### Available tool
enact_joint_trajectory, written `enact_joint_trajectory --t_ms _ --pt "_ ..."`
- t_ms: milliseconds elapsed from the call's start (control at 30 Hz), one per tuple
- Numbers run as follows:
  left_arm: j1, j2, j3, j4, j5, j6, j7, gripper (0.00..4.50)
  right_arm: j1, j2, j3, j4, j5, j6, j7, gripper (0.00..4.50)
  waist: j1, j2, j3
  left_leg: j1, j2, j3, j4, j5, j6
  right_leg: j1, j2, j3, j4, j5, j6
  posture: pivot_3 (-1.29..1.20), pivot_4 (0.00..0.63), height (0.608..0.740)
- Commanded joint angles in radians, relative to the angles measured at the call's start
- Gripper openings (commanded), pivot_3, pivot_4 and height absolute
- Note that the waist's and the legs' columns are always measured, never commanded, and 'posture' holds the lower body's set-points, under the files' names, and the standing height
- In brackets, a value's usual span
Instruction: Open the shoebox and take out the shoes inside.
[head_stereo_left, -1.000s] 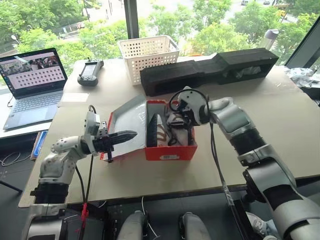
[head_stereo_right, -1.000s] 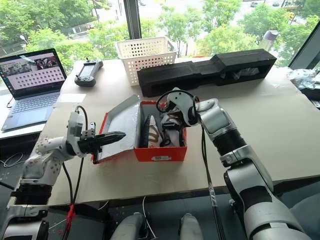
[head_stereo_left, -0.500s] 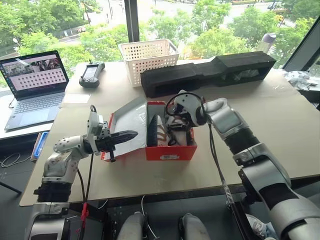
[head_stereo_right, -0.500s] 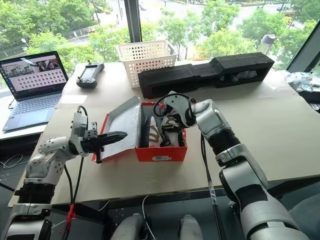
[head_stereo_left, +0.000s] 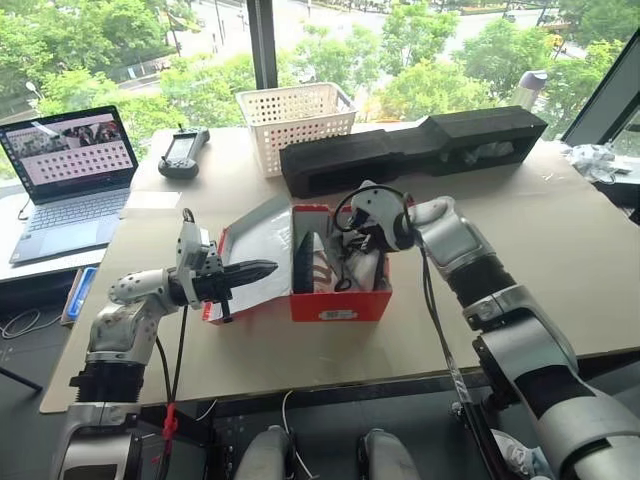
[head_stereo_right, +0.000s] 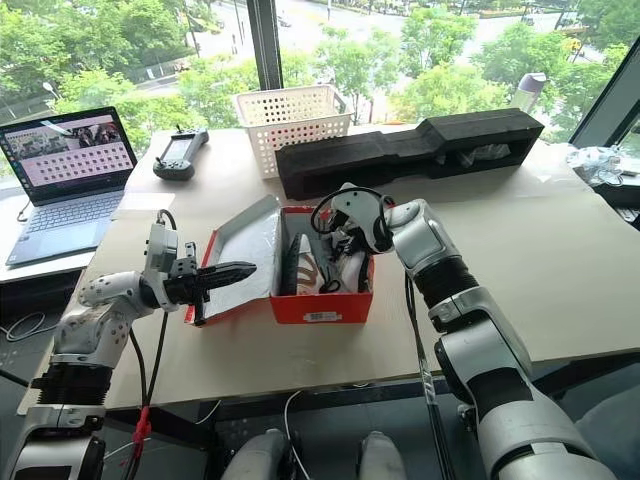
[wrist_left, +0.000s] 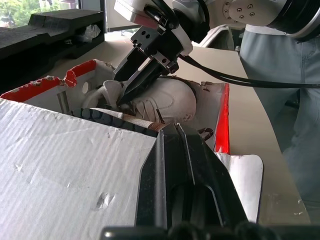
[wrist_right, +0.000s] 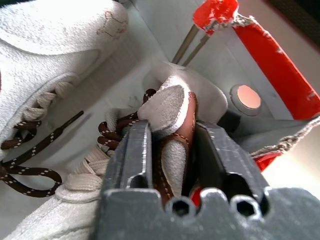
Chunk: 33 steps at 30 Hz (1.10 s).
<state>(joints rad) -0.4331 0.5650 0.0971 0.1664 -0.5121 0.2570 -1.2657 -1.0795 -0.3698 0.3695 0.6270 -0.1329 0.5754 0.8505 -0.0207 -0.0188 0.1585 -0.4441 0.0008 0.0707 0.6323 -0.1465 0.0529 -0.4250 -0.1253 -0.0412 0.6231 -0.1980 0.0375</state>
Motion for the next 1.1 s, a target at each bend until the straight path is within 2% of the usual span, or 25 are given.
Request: enact_joint_trajectory --t_ms 33,133,300,433,467,533,633,800,867,1000,1100 --pt "-0.025 0.001 0.004 -0.006 0.004 -0.029 0.005 0.0 0.05 0.012 0.008 0.068 -0.012 0.022 0.005 0.21 0.0 0.0 0.0 0.0 0.0 0.0 0.0 0.0 0.0 0.0 0.0 0.0 0.0 0.0 0.0 0.0 0.15 0.731" --pt "-0.027 0.002 0.005 -0.005 0.005 -0.028 0.006 0.0 0.045 0.018 -0.029 0.054 0.004 0.033 -0.007 0.21 -0.001 0.0 0.0 0.0 0.0 0.0 0.0 0.0 0.0 0.0 -0.002 -0.001 0.0 0.0 0.0 0.0 0.15 0.731" --pt "-0.027 0.006 0.004 -0.005 0.01 -0.028 0.009 0.0 0.009 0.03 -0.17 -0.081 0.097 0.142 -0.026 0.21 -0.001 0.0 0.0 -0.001 0.0 0.001 -0.003 0.0 0.0 -0.003 -0.005 -0.004 0.0 0.0 0.0 0.0 0.15 0.731" --pt "-0.028 0.011 0.004 -0.004 0.014 -0.028 0.013 0.0 0.014 0.029 -0.256 -0.232 0.189 0.282 -0.016 0.21 0.0 0.0 0.001 -0.011 -0.001 0.002 -0.004 0.001 0.0 -0.01 -0.005 -0.003 0.001 0.001 -0.001 0.0 0.15 0.731" --pt "-0.028 0.012 0.004 -0.003 0.015 -0.029 0.013 0.0 0.02 0.026 -0.267 -0.266 0.206 0.311 -0.015 0.21 0.0 0.0 0.001 -0.016 -0.001 0.002 -0.004 0.001 0.001 -0.015 -0.005 -0.003 0.002 0.004 0.005 0.0 0.15 0.731" --pt "-0.03 0.014 0.005 0.0 0.017 -0.03 0.013 0.0 0.031 0.026 -0.288 -0.313 0.24 0.356 -0.023 0.21 0.0 0.0 0.002 -0.017 -0.001 0.002 -0.004 0.005 0.008 -0.016 -0.004 -0.004 0.003 0.004 0.005 0.0 0.15 0.731" --pt "-0.033 0.015 0.005 0.004 0.022 -0.031 0.01 0.0 0.039 0.033 -0.344 -0.362 0.303 0.417 -0.043 0.21 0.003 0.0 0.002 -0.018 -0.002 0.002 -0.005 0.004 0.008 -0.016 -0.003 -0.006 0.001 0.004 0.005 0.0 0.15 0.731" --pt "-0.045 0.018 0.002 0.014 0.028 -0.033 0.005 0.0 0.039 0.015 -0.428 -0.407 0.379 0.465 -0.077 0.21 0.005 0.0 0.002 -0.018 -0.001 0.002 -0.004 0.003 0.008 -0.015 -0.003 -0.007 0.001 0.004 0.005 0.0 0.15 0.731" --pt "-0.049 0.019 0.001 0.019 0.03 -0.034 0.002 0.0 0.03 0.008 -0.47 -0.422 0.417 0.487 -0.085 0.21 0.007 0.0 0.002 -0.018 -0.001 0.002 -0.003 0.0 0.002 -0.015 -0.004 -0.007 0.001 0.004 0.006 0.0 0.15 0.731" --pt "-0.05 0.018 0.001 0.023 0.032 -0.037 -0.002 0.0 0.044 -0.011 -0.485 -0.412 0.439 0.487 -0.109 0.21 0.008 0.0 0.002 -0.018 -0.002 0.002 -0.003 0.001 0.005 -0.014 -0.004 -0.007 0.0 0.004 0.006 0.0 0.15 0.731" --pt "-0.052 0.018 0.0 0.026 0.035 -0.038 -0.003 0.0 0.059 0.001 -0.544 -0.366 0.483 0.5 -0.137 0.21 0.007 0.0 0.002 -0.018 -0.001 0.002 -0.004 0.003 0.009 -0.015 -0.003 -0.007 0.0 0.004 0.006 0.0 0.15 0.731"
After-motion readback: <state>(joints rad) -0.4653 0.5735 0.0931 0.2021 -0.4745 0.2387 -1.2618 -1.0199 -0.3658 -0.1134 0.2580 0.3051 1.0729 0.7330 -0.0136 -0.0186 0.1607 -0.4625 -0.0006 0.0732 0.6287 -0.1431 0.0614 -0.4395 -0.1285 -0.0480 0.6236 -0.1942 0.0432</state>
